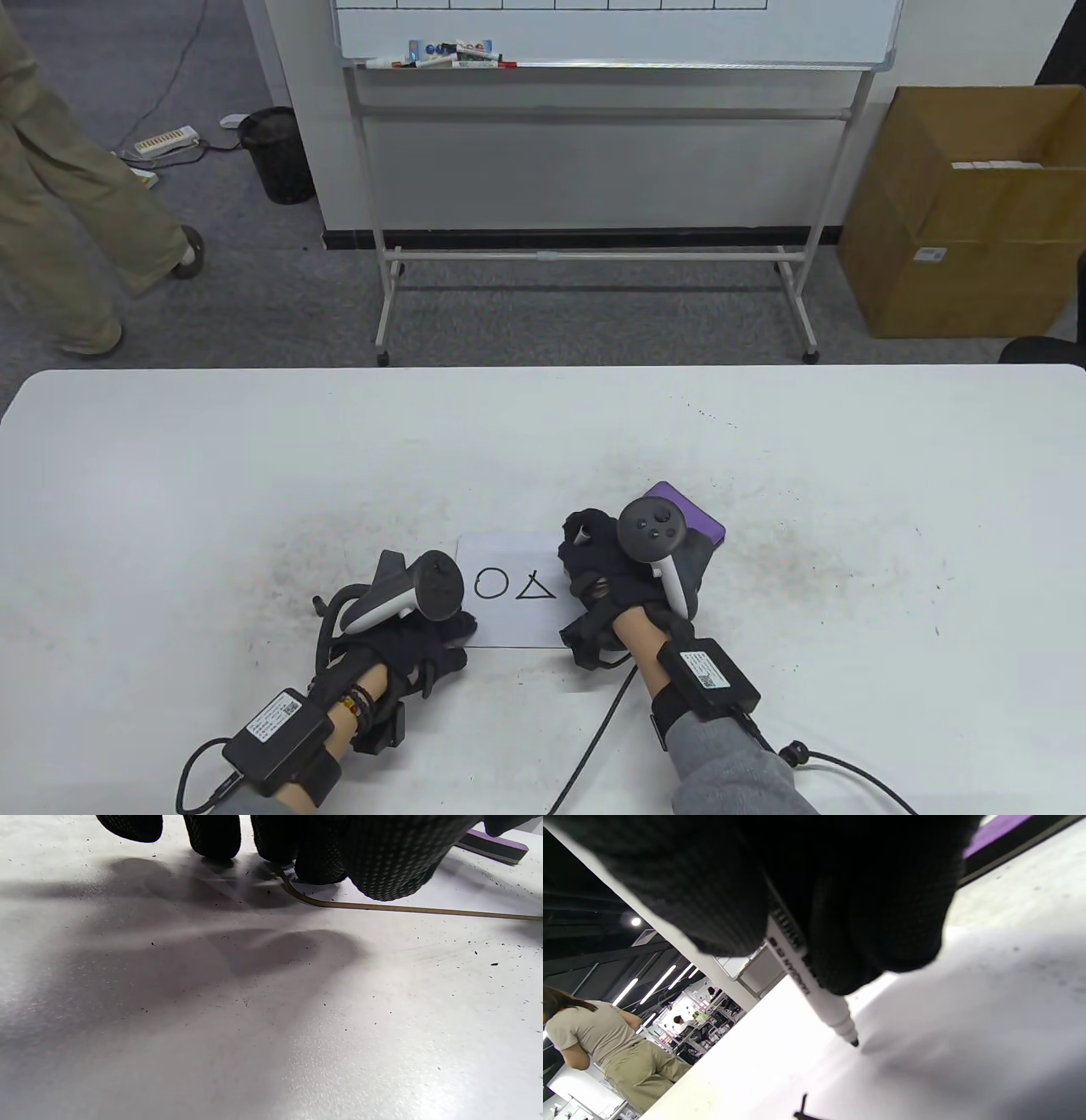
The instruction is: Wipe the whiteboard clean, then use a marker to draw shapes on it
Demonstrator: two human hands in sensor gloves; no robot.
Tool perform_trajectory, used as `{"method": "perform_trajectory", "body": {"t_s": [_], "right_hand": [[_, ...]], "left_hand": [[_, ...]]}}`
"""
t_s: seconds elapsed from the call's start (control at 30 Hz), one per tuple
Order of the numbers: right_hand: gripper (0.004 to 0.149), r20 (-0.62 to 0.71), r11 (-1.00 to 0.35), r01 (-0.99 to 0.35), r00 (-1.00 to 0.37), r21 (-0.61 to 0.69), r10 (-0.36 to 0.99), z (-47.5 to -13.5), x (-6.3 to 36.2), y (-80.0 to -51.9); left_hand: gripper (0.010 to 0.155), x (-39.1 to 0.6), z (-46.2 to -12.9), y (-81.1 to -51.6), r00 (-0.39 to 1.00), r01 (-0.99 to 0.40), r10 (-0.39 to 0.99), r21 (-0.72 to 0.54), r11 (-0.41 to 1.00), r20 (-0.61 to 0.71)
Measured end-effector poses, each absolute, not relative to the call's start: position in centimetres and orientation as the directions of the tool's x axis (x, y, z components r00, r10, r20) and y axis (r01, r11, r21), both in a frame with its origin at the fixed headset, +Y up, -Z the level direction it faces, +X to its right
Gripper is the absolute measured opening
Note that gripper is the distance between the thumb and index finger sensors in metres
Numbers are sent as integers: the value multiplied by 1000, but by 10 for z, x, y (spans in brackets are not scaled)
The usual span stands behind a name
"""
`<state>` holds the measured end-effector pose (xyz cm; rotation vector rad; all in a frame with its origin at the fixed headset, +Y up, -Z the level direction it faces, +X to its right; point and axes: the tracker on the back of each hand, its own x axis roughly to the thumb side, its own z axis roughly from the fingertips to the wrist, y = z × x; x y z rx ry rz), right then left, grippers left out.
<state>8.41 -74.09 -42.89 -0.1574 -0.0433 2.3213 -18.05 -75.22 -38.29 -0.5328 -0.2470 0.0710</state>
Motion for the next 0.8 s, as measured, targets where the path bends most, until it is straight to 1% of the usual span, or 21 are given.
{"method": "perform_trajectory", "body": {"t_s": [0.13,0.47,0.6,0.67,0.73,0.8], "right_hand": [[46,-107,-682,-728,-674,-77,731,-429,85,-743],[47,-99,-731,-682,-730,36,676,-424,81,-738],[47,-81,-746,-665,-746,27,662,-423,78,-735],[47,-62,-737,-673,-734,-65,676,-425,77,-729],[47,-70,-720,-689,-716,-87,694,-428,77,-726],[47,-78,-724,-685,-720,-80,690,-431,75,-727]], "left_hand": [[61,-180,-383,-752,968,5,124,-512,859,217],[61,-179,-383,-752,968,-6,137,-522,853,211],[62,-179,-383,-753,967,-4,136,-521,853,214],[62,-179,-384,-752,967,-8,139,-522,853,212],[62,-179,-384,-752,967,-10,141,-524,852,210],[62,-179,-383,-753,967,-7,138,-523,852,212]]}}
